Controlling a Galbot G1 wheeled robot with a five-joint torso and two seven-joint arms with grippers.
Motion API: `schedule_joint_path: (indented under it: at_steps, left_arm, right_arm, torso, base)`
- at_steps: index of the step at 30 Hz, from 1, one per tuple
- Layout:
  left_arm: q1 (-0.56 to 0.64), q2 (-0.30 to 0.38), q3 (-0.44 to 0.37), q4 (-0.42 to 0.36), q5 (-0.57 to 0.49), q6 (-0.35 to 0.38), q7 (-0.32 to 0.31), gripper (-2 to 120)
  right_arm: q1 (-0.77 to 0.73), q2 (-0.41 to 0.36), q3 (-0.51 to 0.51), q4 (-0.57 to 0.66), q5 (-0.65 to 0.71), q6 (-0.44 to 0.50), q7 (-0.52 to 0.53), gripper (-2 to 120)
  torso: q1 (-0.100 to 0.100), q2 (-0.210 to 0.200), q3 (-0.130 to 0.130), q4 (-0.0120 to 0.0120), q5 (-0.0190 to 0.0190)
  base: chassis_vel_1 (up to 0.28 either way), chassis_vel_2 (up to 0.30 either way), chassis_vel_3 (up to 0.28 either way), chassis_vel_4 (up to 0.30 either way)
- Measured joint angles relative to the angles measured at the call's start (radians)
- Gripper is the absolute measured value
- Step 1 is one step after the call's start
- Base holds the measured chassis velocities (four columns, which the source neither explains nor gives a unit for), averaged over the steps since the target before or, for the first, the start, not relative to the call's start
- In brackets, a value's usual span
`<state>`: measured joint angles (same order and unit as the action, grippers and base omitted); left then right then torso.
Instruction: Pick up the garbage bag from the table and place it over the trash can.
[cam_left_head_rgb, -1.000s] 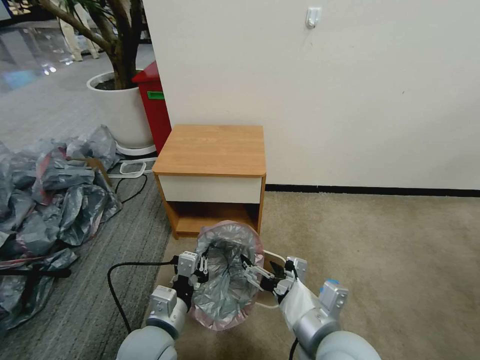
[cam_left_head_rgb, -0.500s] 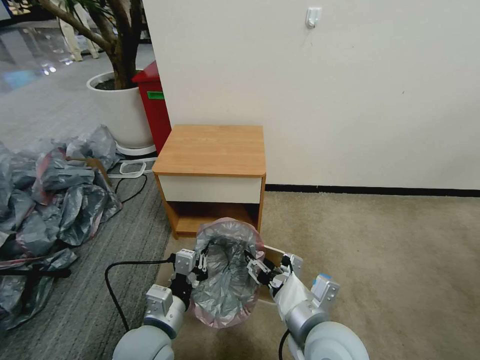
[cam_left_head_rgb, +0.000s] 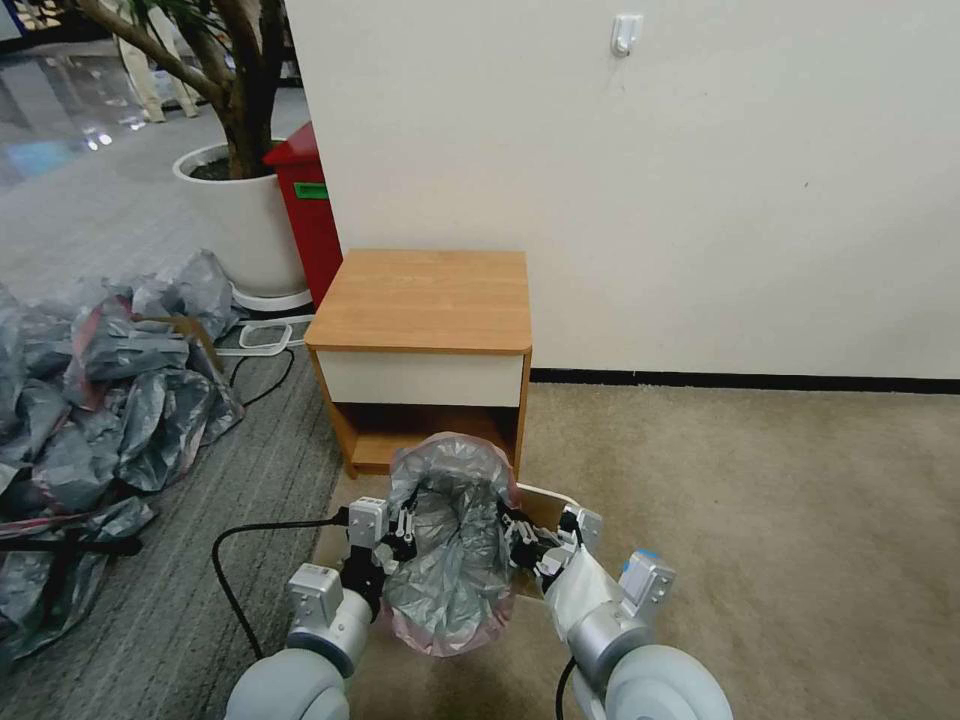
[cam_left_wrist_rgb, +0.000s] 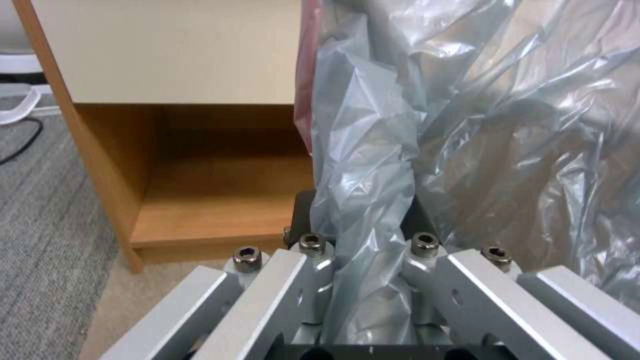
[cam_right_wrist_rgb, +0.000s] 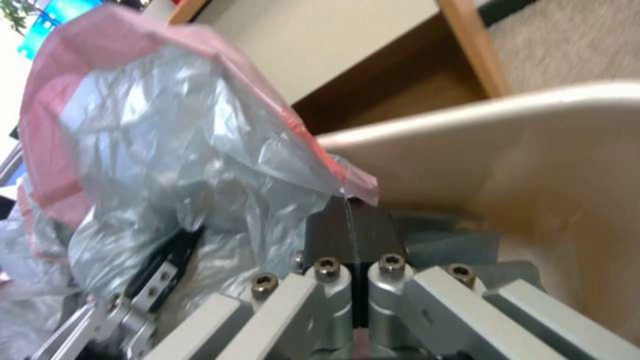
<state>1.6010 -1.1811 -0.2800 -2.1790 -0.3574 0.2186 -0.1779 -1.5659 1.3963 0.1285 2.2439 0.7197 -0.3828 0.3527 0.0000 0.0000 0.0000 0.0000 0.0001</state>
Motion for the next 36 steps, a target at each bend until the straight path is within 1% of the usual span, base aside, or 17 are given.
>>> schedule_joint_path:
  at_steps: [5, 11, 13, 15, 18, 20, 22, 23, 26, 27, 31, 33, 36]
  left_arm:
    - [0.003, -0.003, -0.002, 0.002, 0.001, 0.005, -0.001, 7]
    - [0.003, -0.004, -0.002, 0.003, 0.002, 0.010, 0.000, 7]
    - [0.003, -0.006, 0.001, 0.001, 0.002, 0.013, 0.003, 7]
    - [0.004, -0.006, 0.002, -0.001, 0.002, 0.014, 0.005, 7]
    - [0.014, -0.008, -0.001, -0.013, -0.001, 0.018, 0.022, 7]
    - [0.017, -0.008, -0.004, -0.017, -0.003, 0.019, 0.027, 7]
    - [0.027, -0.008, -0.015, -0.026, -0.009, 0.019, 0.041, 7]
    - [0.027, -0.008, -0.015, -0.026, -0.009, 0.019, 0.041, 7]
    - [0.036, -0.019, -0.024, -0.032, -0.017, 0.020, 0.054, 7]
    - [0.036, -0.019, -0.024, -0.032, -0.017, 0.020, 0.054, 7]
    - [0.041, -0.035, -0.031, -0.040, -0.032, 0.022, 0.064, 7]
    - [0.042, -0.038, -0.034, -0.042, -0.037, 0.024, 0.066, 7]
    - [0.047, -0.046, -0.052, -0.051, -0.071, 0.033, 0.069, 7]
  right_arm:
    - [-0.002, -0.025, 0.032, 0.037, 0.001, 0.002, -0.006, 0]
    - [0.013, -0.075, 0.082, 0.084, 0.059, -0.011, -0.003, 0]
    - [0.058, -0.108, 0.099, 0.080, 0.090, -0.018, 0.008, 0]
    - [0.079, -0.118, 0.101, 0.073, 0.099, -0.021, 0.015, 0]
    - [0.163, -0.156, 0.108, 0.039, 0.148, -0.045, 0.050, 0]
    - [0.180, -0.169, 0.110, 0.032, 0.158, -0.051, 0.058, 0]
    - [0.212, -0.216, 0.115, 0.014, 0.179, -0.077, 0.068, 0]
    - [0.212, -0.216, 0.115, 0.014, 0.179, -0.077, 0.068, 0]
    - [0.240, -0.289, 0.125, -0.007, 0.210, -0.121, 0.074, 0]
    - [0.240, -0.289, 0.125, -0.007, 0.210, -0.121, 0.074, 0]
    - [0.260, -0.368, 0.146, -0.026, 0.253, -0.187, 0.081, 0]
    - [0.261, -0.382, 0.152, -0.028, 0.259, -0.202, 0.080, 0]
    - [0.258, -0.427, 0.183, -0.030, 0.274, -0.257, 0.056, 0]
  torso:
    - [0.000, 0.000, 0.000, 0.0000, 0.0000]
    - [0.000, 0.000, 0.000, -0.0001, 0.0000]
    - [0.000, 0.000, 0.000, -0.0002, -0.0001]
    - [0.000, 0.000, 0.000, 0.0000, -0.0001]
    - [0.000, 0.000, 0.000, 0.0000, 0.0000]
    - [0.000, 0.000, 0.000, 0.0001, 0.0000]
    - [0.000, 0.000, 0.000, 0.0000, 0.0000]
    - [0.000, 0.000, 0.000, 0.0000, 0.0000]
    - [0.000, 0.000, 0.000, 0.0000, 0.0000]
    - [0.000, 0.000, 0.000, 0.0000, 0.0000]
    - [0.000, 0.000, 0.000, -0.0001, 0.0001]
    - [0.000, 0.000, 0.000, 0.0000, -0.0001]
    - [0.000, 0.000, 0.000, 0.0000, 0.0000]
  base:
    - [0.000, 0.000, 0.000, 0.000]
    - [0.000, 0.000, 0.000, 0.000]
    - [0.000, 0.000, 0.000, 0.000]
    - [0.000, 0.000, 0.000, 0.000]
    - [0.000, 0.000, 0.000, 0.000]
    - [0.000, 0.000, 0.000, 0.000]
    - [0.000, 0.000, 0.000, 0.000]
    - [0.000, 0.000, 0.000, 0.000]
    - [0.000, 0.000, 0.000, 0.000]
    - [0.000, 0.000, 0.000, 0.000]
    - [0.000, 0.000, 0.000, 0.000]
    - [0.000, 0.000, 0.000, 0.000]
    - [0.000, 0.000, 0.000, 0.000]
